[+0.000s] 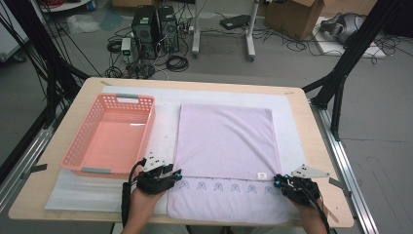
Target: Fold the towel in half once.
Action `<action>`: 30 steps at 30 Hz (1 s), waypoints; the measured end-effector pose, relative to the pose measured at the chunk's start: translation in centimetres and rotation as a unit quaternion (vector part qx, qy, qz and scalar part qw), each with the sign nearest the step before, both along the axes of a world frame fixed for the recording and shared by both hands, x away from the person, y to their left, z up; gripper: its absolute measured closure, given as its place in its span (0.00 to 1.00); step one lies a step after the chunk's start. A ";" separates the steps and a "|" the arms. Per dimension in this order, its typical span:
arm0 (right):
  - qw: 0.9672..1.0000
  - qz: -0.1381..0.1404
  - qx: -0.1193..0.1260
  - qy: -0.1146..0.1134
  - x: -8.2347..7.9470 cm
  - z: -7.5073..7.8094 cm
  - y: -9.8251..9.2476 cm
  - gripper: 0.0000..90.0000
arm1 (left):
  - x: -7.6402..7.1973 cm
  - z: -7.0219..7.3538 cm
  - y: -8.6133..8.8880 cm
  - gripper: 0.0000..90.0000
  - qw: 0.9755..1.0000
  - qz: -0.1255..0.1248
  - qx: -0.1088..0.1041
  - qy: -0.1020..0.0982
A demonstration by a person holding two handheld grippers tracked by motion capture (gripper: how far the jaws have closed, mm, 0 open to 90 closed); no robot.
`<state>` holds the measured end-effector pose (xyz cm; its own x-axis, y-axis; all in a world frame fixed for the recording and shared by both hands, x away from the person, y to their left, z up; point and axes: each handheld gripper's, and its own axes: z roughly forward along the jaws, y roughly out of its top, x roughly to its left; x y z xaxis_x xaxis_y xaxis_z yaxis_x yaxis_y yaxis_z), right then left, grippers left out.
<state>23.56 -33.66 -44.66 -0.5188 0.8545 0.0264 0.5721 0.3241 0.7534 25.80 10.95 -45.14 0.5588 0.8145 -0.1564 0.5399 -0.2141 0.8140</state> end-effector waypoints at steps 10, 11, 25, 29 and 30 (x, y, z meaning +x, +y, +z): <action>1.000 -0.001 0.015 0.003 0.1 0.0 -0.4 0.96 | -0.7 0.2 -0.6 0.97 0.999 0.002 0.028 -0.033; 1.000 -0.001 0.015 0.004 0.1 0.0 -0.4 0.96 | -0.7 0.3 -0.6 0.97 0.999 0.001 0.022 -0.033; 1.000 0.012 0.027 -0.004 -2.0 1.5 -0.8 0.97 | -2.7 2.1 1.4 0.98 0.997 0.003 -0.063 -0.040; 1.000 0.020 0.022 -0.003 -2.8 1.5 -0.6 0.98 | -3.8 2.2 2.0 0.98 0.997 0.004 -0.067 -0.039; 1.000 0.023 0.020 -0.004 -3.0 1.6 -0.5 1.00 | -4.0 2.1 2.1 0.98 0.997 0.006 -0.068 -0.038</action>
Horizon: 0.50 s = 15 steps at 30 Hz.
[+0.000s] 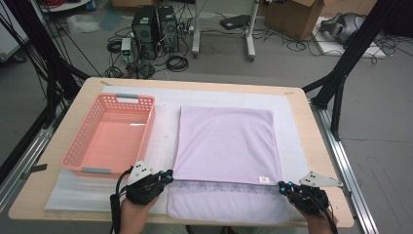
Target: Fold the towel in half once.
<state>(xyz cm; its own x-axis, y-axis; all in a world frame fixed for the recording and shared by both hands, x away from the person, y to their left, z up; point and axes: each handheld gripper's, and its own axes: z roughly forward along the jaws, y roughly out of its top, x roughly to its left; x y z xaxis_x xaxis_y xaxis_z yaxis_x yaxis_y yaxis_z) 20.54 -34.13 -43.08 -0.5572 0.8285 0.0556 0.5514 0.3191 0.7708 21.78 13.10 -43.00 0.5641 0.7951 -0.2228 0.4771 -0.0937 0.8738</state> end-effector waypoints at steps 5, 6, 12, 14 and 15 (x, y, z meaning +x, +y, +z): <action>1.000 -0.002 0.002 0.000 -1.2 0.0 0.0 1.00 | -0.6 0.0 0.3 0.98 1.000 -0.004 -0.005 0.003; 1.000 -0.005 0.000 -0.004 -1.3 0.0 -0.1 0.99 | -0.7 -0.1 0.2 0.98 1.000 -0.006 -0.004 0.003; 0.999 -0.048 0.018 -0.013 -0.5 -0.8 -0.3 0.69 | -0.7 -0.5 0.0 0.98 1.000 -0.005 0.002 0.005; 0.998 -0.061 0.035 -0.007 0.1 -1.0 0.1 0.65 | -0.6 -0.5 0.1 0.98 1.000 -0.004 0.001 0.004; 0.998 -0.059 0.035 -0.007 0.5 -1.1 0.4 0.66 | -0.6 -0.5 0.1 0.98 1.000 -0.004 0.002 0.004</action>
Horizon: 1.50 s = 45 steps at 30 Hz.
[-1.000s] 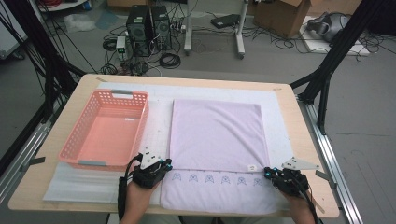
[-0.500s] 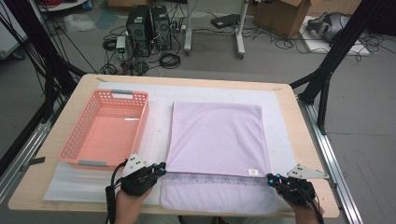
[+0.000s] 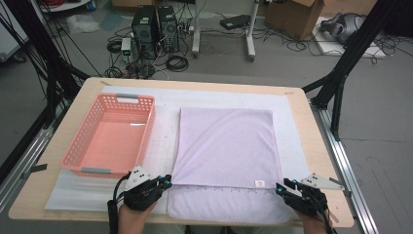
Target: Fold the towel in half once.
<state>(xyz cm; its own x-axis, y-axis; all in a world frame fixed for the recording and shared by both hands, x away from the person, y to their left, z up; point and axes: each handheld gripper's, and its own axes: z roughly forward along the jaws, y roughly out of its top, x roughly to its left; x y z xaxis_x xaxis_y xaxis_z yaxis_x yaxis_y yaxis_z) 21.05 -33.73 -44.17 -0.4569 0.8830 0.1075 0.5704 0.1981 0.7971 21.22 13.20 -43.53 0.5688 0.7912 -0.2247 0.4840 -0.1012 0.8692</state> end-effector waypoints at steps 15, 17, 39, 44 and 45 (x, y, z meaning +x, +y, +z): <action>0.998 0.033 -0.054 0.000 -0.5 0.1 1.8 0.97 | -0.7 0.6 0.0 0.98 1.000 -0.004 -0.018 -0.012; 0.998 0.034 -0.054 -0.005 -1.0 0.5 1.7 0.97 | -1.0 0.8 0.1 0.98 1.000 -0.005 -0.021 -0.017; 0.997 0.068 -0.043 -0.004 -6.9 1.7 0.5 0.97 | -7.1 0.6 0.0 0.98 1.000 0.010 -0.014 -0.008; 0.996 0.079 -0.042 -0.006 -8.1 1.8 0.2 0.97 | -8.3 0.3 -0.2 0.98 1.000 0.014 -0.005 0.001; 0.996 0.081 -0.043 -0.006 -8.3 1.8 0.1 0.97 | -8.5 0.3 -0.3 0.98 1.000 0.014 -0.001 0.002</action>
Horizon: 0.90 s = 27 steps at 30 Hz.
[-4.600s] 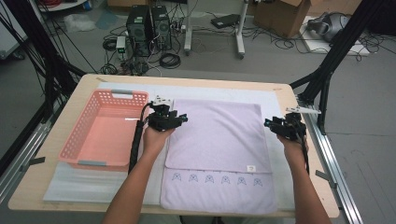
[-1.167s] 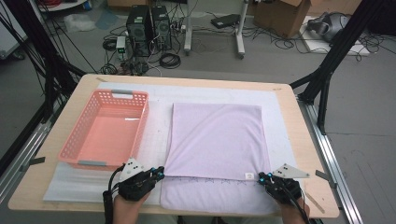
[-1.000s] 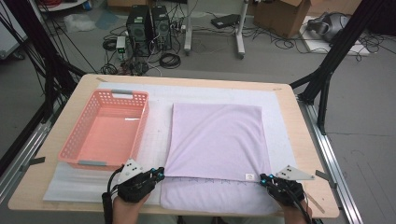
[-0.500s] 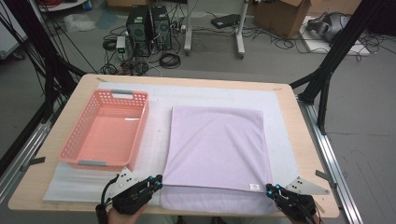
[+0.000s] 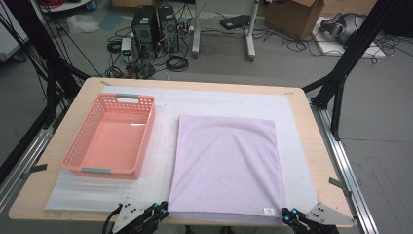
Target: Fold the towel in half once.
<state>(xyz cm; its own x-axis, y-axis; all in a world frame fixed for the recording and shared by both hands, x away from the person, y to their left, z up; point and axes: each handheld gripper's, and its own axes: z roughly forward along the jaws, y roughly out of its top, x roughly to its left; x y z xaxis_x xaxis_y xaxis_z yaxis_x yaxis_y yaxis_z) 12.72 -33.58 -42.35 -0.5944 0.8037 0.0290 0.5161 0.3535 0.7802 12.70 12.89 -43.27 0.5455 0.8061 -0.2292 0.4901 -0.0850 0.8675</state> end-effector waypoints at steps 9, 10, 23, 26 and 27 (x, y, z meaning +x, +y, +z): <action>1.000 -0.010 -0.005 0.003 -1.9 -0.3 -0.2 0.74 | -1.5 -1.0 0.3 0.68 1.000 0.016 0.011 0.017; 1.000 -0.019 -0.002 -0.001 -1.8 -0.3 -0.4 0.71 | -1.3 -0.9 0.3 0.60 1.000 0.019 0.004 0.017; 0.996 -0.065 0.046 -0.031 0.6 0.2 -2.4 0.72 | 2.3 0.5 -0.6 0.68 1.000 0.015 -0.015 -0.020; 0.996 -0.068 0.045 -0.030 1.5 0.2 -2.6 0.74 | 3.2 0.7 -0.3 0.75 1.000 0.015 -0.011 -0.019; 0.996 -0.069 0.046 -0.028 1.8 0.2 -2.7 0.75 | 3.6 0.8 -0.2 0.75 1.000 0.017 -0.011 -0.019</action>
